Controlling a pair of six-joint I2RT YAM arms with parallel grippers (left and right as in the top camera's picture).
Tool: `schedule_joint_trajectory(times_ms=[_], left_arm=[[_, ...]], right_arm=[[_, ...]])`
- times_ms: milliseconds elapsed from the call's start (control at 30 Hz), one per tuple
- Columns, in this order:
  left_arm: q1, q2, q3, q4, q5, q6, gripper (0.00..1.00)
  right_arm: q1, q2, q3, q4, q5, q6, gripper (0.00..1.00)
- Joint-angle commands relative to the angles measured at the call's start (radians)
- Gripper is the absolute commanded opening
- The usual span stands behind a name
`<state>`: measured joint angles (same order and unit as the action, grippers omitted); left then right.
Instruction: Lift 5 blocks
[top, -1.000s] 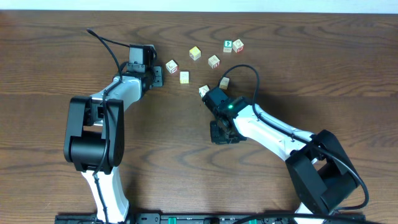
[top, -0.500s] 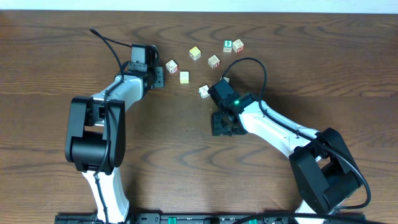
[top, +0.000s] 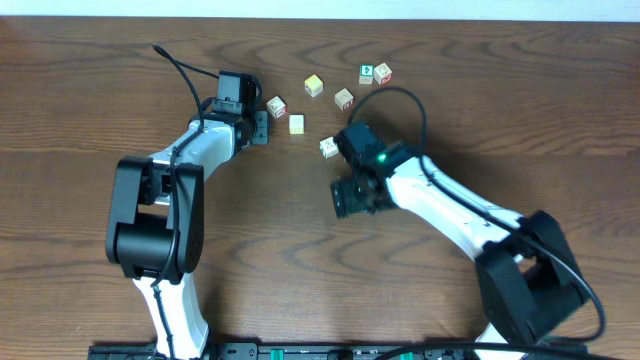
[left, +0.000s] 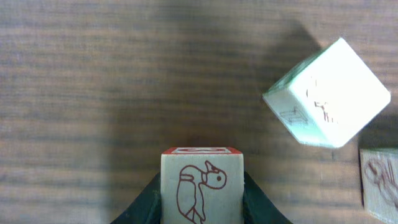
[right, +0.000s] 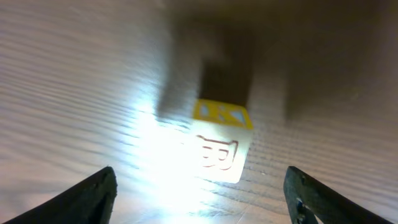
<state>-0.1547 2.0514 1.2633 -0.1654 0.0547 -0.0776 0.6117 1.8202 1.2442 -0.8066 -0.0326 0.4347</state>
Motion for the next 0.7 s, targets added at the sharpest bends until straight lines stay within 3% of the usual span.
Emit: schedule_joint_trajectory(times_ms=[0, 167, 367, 667], left_arm=[[0.004, -0.044, -0.028, -0.044, 0.008, -0.006, 0.07], [0.019, -0.176, -0.033, -0.154, 0.004, -0.033, 0.07], [0.005, -0.362, -0.137, -0.237, 0.012, -0.120, 0.07], [-0.117, -0.560, -0.426, -0.215, 0.017, -0.187, 0.07]], right_arm=[[-0.044, -0.088, 0.109, -0.021, 0.004, -0.077, 0.89], [-0.154, -0.079, 0.189, -0.016, 0.000, -0.136, 0.84], [-0.272, 0.051, 0.229, 0.047, -0.085, -0.174, 0.81], [-0.243, 0.311, 0.430, 0.050, -0.101, -0.104, 0.78]])
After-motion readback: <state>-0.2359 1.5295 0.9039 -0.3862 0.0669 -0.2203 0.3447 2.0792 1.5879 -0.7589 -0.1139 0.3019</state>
